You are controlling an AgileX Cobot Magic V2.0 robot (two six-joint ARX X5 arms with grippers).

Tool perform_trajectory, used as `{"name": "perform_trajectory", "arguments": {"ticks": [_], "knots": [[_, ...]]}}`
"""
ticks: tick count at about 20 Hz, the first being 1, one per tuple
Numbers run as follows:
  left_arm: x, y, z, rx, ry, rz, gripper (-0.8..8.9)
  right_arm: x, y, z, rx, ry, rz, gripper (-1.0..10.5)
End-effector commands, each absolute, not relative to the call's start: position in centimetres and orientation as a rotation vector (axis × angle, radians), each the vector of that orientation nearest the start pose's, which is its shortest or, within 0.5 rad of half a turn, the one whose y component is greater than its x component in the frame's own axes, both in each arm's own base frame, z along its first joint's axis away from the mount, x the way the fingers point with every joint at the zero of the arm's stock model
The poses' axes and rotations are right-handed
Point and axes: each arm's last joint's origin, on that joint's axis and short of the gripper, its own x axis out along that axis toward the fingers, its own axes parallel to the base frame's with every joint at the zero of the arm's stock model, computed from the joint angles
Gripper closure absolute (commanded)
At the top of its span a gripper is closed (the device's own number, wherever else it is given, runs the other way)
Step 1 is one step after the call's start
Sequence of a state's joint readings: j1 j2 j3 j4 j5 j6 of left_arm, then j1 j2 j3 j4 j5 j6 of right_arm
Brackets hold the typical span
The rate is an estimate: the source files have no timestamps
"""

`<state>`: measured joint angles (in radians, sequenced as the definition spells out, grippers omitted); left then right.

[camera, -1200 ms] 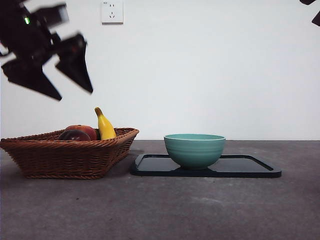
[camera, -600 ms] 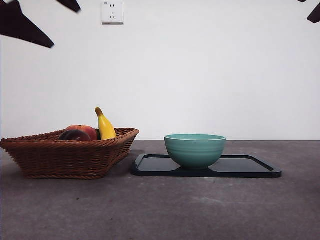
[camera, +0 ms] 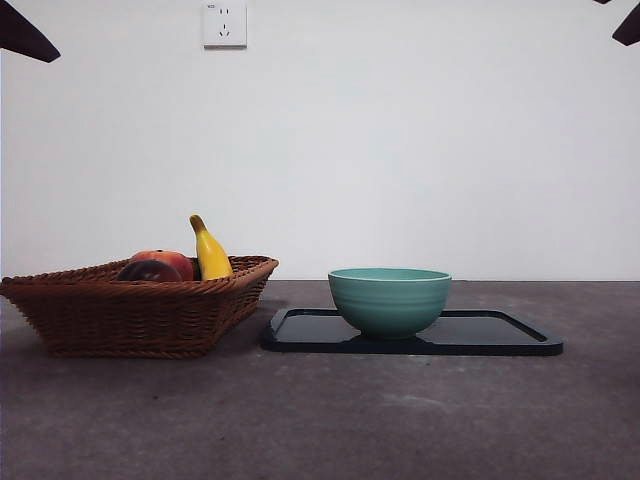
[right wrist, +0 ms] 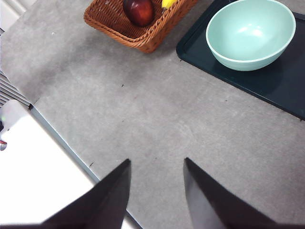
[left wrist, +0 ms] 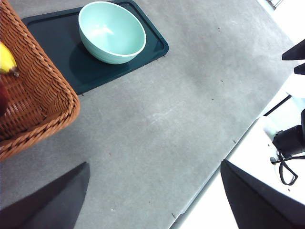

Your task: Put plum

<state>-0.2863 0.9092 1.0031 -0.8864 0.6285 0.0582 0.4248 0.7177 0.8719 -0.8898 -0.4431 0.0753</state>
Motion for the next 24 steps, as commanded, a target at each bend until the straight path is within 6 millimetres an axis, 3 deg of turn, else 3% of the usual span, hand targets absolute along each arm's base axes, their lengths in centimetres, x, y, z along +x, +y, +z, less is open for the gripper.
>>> {"name": "perform_trajectory", "arguments": {"ticks": [1, 10, 13, 17, 24], "knots": [[15.0, -6.3, 33.5, -0.075, 0.753, -0.905, 3.78, 10.8, 6.3, 31.4, 0.069, 0.778, 0.808, 7.7], [15.0, -6.3, 33.5, -0.074, 0.751, -0.906, 3.77, 11.3, 6.4, 31.7, 0.185, 0.769, 0.700, 7.6], [15.0, -6.3, 33.6, -0.074, 0.748, -0.906, 3.77, 12.5, 6.7, 32.4, 0.235, 0.724, 0.655, 6.4], [15.0, -6.3, 33.6, -0.073, 0.747, -0.906, 3.77, 15.8, 7.6, 33.3, 0.242, 0.725, 0.609, 6.4], [15.0, -6.3, 33.6, -0.074, 0.747, -0.906, 3.77, 24.8, 8.9, 33.2, 0.225, 0.847, 0.503, 6.4]]}}
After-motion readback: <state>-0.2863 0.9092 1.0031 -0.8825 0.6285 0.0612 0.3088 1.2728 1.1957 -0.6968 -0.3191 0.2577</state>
